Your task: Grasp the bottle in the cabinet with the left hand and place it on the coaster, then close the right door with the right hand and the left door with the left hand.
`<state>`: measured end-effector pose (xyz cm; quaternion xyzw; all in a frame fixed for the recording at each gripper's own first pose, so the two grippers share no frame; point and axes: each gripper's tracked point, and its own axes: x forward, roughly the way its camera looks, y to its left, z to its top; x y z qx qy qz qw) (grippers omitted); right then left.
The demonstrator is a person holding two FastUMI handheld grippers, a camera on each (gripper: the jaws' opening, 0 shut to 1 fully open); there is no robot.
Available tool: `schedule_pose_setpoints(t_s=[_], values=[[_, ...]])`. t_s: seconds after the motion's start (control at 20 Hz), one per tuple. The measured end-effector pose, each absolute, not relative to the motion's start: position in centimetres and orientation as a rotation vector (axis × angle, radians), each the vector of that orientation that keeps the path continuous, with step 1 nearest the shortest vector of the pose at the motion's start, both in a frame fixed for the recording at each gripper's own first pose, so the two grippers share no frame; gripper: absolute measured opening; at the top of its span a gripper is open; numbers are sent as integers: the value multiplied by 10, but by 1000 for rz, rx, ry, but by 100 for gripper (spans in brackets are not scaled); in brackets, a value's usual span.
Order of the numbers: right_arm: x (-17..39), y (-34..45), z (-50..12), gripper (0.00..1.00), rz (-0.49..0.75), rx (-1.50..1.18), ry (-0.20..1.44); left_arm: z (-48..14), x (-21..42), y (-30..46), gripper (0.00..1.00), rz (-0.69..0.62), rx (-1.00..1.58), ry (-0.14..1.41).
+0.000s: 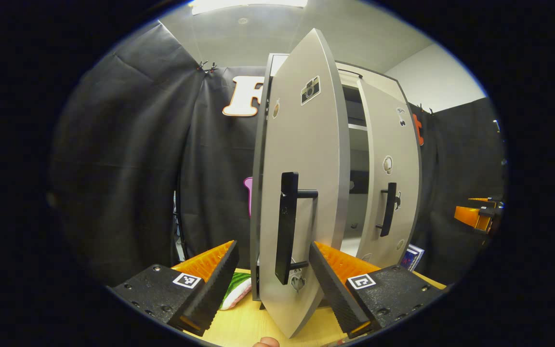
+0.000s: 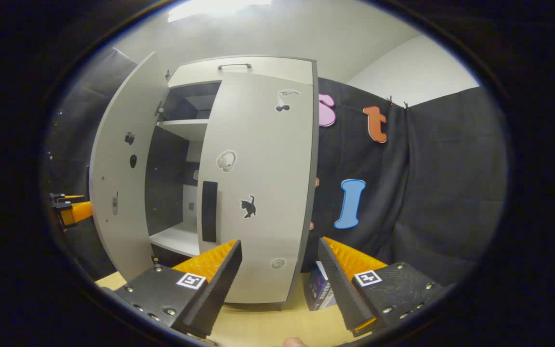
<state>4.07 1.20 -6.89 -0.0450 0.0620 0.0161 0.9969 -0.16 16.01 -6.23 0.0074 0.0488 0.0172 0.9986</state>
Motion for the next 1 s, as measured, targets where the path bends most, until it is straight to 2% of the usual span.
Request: schedule_pose_setpoints(t_s=[0.7,0.75,0.8,0.95,1.0], values=[[33,-21,-68,96,-32,-87,125,-70,27,115,90,-80,4,93],[33,-21,-68,96,-32,-86,125,-71,30,108,95,-99,6,95],[33,-22,-68,94,-33,-87,123,-71,33,100,90,-116,10,94],[32,-25,-67,96,-39,-86,123,-74,42,88,90,-138,38,91],[32,-26,-68,96,-41,-83,125,-75,45,85,100,-143,39,93]])
